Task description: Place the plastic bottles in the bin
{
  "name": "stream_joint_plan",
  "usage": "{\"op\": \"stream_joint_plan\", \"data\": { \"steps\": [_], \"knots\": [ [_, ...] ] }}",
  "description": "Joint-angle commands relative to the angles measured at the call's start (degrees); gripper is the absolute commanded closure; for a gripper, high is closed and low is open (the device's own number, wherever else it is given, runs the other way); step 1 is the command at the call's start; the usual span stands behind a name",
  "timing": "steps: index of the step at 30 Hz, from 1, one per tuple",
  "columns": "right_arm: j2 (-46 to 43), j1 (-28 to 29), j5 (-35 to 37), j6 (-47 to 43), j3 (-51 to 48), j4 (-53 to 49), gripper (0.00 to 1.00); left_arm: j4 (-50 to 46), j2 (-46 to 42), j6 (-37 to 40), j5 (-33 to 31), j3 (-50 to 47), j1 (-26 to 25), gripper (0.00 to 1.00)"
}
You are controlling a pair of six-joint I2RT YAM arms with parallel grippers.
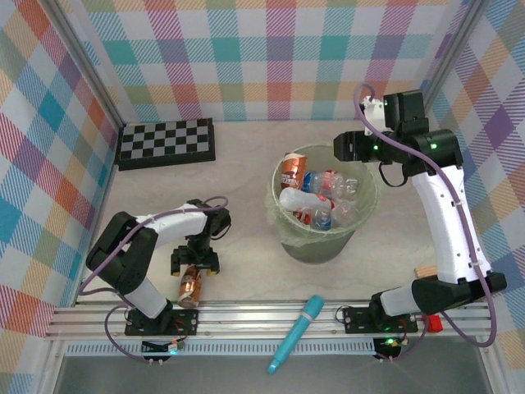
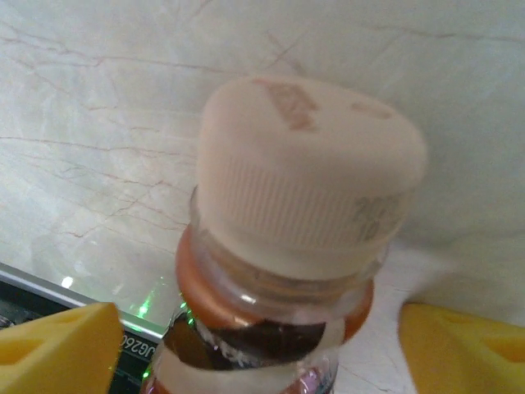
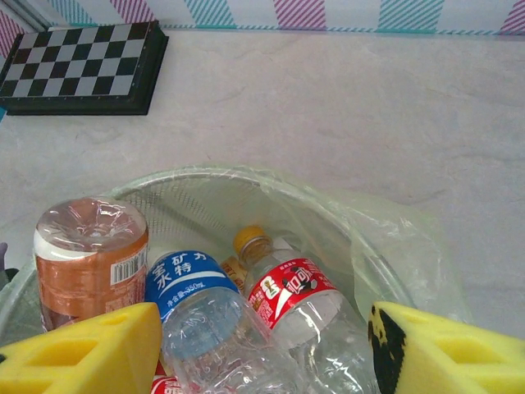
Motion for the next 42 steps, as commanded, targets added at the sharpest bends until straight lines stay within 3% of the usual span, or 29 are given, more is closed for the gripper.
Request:
{"op": "stream_joint_plan", "data": {
  "steps": [1, 4, 16, 21, 32, 38, 42],
  "knots": [
    [-1.0, -0.7, -0.1, -1.6, -0.2, -0.9, 0.32, 3.7, 0.7, -1.5, -1.0, 2.2, -0.2, 0.25],
    [-1.2, -0.8, 0.1, -1.6, 0.0, -1.0, 0.32, 4.1, 0.4, -2.2, -0.8, 2.4, -0.2, 0.37],
    [-2.0, -1.1, -2.0, -0.7, 2.3, -2.8, 0.32, 6.2, 2.0, -2.6, 1.4, 5.9, -0.2, 0.70],
    [-2.6, -1.1, -7.4, -0.3, 2.2, -3.5, 0.33, 2.0, -0.2, -0.6, 2.2, 12.3, 0.0, 0.72],
    [-1.9, -0.1, -31.3, 4.9, 3.0, 0.8, 0.33, -6.3, -6.8, 11.3, 4.3, 42.3, 5.1, 0.76],
    [-0.2, 2.1, -32.2, 6.6, 4.8, 1.1, 0.33, -1.9, -7.4, 8.6, 15.9, 55.3, 7.7, 0.76],
    [1.5, 4.2, -32.0, 7.2, 5.6, 1.3, 0.32, 11.0, -8.5, -0.6, 27.7, 56.6, 7.7, 0.76]
  ]
}}
